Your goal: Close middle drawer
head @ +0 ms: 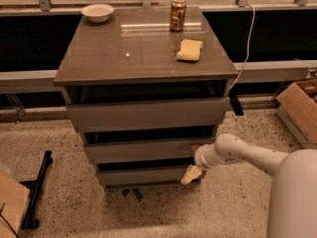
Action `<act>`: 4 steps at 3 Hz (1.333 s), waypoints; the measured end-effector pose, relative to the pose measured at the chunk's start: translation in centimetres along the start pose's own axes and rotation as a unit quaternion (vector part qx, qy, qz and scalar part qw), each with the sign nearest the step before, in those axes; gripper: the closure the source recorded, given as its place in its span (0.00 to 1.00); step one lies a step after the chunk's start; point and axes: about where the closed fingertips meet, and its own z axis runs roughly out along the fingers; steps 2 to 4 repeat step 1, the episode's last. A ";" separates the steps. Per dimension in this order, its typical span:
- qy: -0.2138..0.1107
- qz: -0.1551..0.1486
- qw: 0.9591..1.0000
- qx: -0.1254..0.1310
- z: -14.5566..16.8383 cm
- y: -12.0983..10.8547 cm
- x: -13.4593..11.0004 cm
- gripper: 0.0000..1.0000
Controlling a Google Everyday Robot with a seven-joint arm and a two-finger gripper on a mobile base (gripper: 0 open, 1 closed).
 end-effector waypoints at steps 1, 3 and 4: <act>0.000 0.000 1.000 0.000 0.0 0.0 0.0 0.00; 0.000 0.000 1.000 0.000 0.0 0.0 0.0 0.00; 0.000 0.000 1.000 0.000 0.0 0.0 0.0 0.00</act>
Offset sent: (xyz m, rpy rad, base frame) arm 0.0000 0.0000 0.0000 0.0000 0.0000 0.0000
